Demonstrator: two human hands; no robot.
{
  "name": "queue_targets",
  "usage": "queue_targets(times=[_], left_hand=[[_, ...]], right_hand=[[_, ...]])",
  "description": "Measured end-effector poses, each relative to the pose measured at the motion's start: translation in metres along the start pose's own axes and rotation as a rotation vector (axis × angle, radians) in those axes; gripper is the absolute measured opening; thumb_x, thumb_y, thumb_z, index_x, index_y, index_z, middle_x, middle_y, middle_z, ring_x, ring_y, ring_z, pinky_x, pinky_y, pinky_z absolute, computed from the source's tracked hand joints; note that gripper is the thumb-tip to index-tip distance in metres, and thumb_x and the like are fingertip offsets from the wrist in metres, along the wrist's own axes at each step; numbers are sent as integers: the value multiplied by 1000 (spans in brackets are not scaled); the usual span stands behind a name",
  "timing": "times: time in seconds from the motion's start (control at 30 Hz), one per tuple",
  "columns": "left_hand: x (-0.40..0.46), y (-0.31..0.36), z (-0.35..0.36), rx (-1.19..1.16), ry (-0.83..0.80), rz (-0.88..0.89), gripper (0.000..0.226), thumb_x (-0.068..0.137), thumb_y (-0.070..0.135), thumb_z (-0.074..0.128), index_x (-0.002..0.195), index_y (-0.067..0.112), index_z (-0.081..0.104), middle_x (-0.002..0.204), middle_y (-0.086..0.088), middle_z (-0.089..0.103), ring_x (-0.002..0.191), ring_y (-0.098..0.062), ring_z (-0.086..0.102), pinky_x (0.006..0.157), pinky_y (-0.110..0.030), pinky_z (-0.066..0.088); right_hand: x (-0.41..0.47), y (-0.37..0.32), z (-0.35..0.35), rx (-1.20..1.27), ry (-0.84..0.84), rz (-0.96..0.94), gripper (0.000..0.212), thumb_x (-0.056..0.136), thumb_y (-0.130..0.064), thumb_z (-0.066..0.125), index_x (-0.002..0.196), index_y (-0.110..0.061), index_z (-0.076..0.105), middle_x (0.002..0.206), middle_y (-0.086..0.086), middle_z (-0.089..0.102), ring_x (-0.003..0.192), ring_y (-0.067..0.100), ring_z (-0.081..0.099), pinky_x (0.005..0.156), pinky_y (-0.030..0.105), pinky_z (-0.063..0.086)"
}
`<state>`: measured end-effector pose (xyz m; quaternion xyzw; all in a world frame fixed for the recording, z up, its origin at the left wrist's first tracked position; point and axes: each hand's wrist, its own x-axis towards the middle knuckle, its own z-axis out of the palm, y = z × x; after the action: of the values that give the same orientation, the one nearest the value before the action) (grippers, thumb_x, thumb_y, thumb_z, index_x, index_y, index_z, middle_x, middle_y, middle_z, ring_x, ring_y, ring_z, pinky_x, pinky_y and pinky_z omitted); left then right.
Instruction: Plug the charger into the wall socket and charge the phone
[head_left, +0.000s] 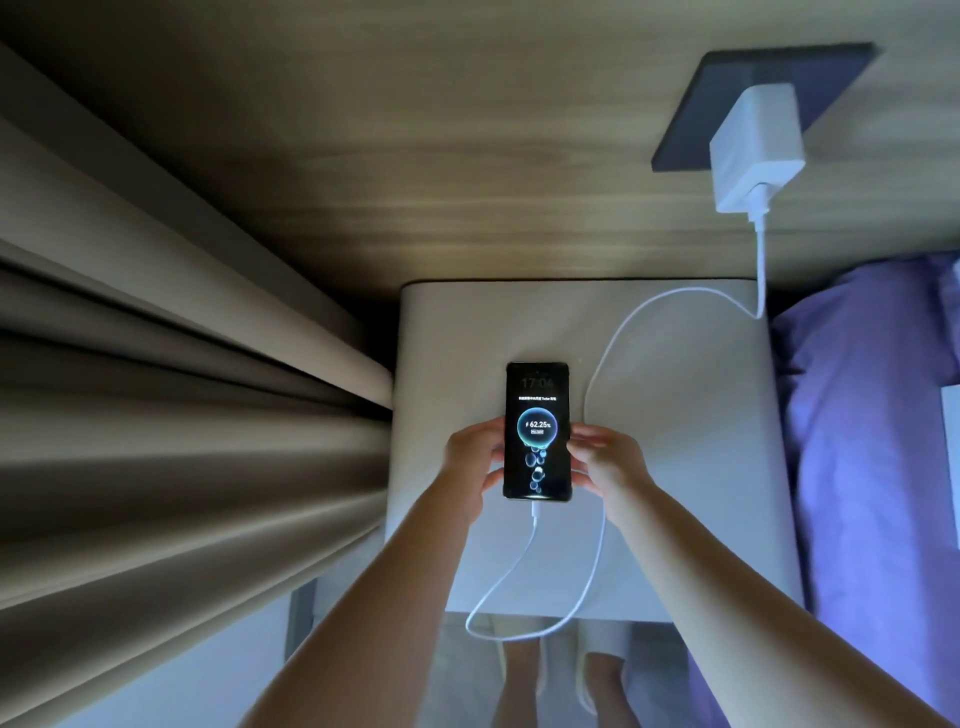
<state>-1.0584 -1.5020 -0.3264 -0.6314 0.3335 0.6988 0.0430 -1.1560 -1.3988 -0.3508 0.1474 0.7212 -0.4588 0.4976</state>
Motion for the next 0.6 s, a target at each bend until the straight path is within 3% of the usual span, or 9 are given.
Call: queue_targets(times=[0.1,0.17,0.23,0.3,0.37,0.5,0.6], left_hand=[[3,1,3,13,3,23,28,87,12,50,111,8,65,98,-9,66,83,-18,61,68,-26,47],[4,2,6,30,-15,43,32,89,9,46,116,6,63,103,-12,66,87,-20,61,67,-24,48],[4,3,7,48,-24,60,34,89,6,43,118,6,61,111,-16,65,94,-23,60,68,-23,47],[3,3,8,58,-14,71,33,89,4,41,114,6,62,110,-17,64,93,-24,57,67,-23,44],[2,2,9,75,-21,89,35,88,1,40,112,9,63,103,-13,62,90,-24,55,68,-24,44],[0,0,11,183,-28,104,35,84,0,42,109,9,65,98,-11,61,85,-21,56,71,-28,44],[-3,0,9,322,-29,157,30,83,-1,42,91,18,63,91,-7,59,78,-19,53,63,-25,40]], right_hand=[[10,2,2,-79,23,-23,27,90,4,50,107,-6,67,93,13,67,87,32,66,83,42,55],[14,3,3,-126,33,-26,31,89,5,45,103,-7,70,81,7,69,78,28,67,84,41,55],[13,2,4,-174,25,-34,41,85,4,41,87,-19,74,70,0,68,71,24,67,81,40,56],[10,2,4,-248,22,-68,53,80,5,39,61,-32,72,68,-4,67,84,32,68,90,48,54],[9,3,3,-277,16,-95,59,76,7,36,50,-36,69,67,-7,66,90,35,66,95,53,50],[8,0,0,-324,1,-122,50,78,7,35,71,-31,67,72,-8,63,86,27,63,93,47,52],[3,-2,-4,-438,-11,-176,44,80,3,35,100,-17,69,78,-5,65,78,19,56,71,30,51]])
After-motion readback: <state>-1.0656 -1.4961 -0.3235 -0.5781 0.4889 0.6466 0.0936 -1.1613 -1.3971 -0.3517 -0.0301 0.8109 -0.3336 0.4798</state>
